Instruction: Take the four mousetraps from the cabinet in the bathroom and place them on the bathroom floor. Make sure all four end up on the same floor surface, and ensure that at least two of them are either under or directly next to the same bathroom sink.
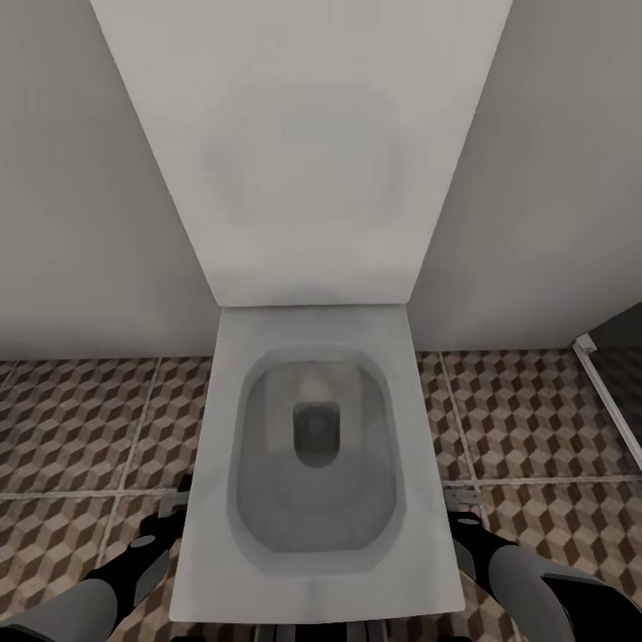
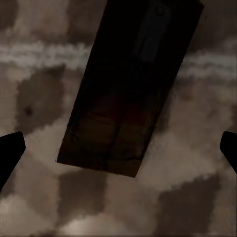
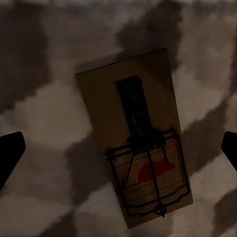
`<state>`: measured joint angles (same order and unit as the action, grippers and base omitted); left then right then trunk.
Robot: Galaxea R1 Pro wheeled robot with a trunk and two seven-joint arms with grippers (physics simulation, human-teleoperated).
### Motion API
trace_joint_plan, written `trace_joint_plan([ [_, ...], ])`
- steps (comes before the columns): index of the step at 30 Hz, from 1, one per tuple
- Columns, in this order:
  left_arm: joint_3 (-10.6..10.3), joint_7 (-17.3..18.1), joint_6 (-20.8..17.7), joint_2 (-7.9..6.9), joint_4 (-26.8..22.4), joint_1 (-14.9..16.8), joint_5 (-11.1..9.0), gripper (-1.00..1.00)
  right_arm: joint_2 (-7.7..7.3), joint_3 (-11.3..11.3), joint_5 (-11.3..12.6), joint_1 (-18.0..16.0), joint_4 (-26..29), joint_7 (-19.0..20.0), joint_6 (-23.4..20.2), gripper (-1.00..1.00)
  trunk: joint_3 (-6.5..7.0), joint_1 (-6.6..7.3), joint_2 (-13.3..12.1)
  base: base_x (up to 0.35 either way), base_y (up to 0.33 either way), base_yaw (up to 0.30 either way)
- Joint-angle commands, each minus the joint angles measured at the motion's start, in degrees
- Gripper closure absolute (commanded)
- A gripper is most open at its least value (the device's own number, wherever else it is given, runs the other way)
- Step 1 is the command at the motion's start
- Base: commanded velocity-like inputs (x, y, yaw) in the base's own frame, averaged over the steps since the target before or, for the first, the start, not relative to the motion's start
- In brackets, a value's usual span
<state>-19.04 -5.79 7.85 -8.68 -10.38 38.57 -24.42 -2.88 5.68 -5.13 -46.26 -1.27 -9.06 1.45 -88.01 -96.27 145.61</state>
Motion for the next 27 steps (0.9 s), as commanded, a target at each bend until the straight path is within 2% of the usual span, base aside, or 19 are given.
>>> trace_joint_plan([
  [1, -0.51, -0.27, 0.14, -0.02, -0.01, 0.02, -0.37, -1.0, -0.01, 0.47, -0.53, -0.06, -0.13, -0.17, 0.17, -1.0, -0.03, 0.01, 0.01, 0.0, 0.0, 0.0],
  [27, -0.6, -0.13, 0.19, -0.1, -0.03, 0.02, -0.27, -1.0, -0.01, 0.47, -0.52, -0.06, -0.13, -0.17, 0.22, -1.0, -0.03, 0.01, 0.01, 0.0, 0.0, 0.0],
])
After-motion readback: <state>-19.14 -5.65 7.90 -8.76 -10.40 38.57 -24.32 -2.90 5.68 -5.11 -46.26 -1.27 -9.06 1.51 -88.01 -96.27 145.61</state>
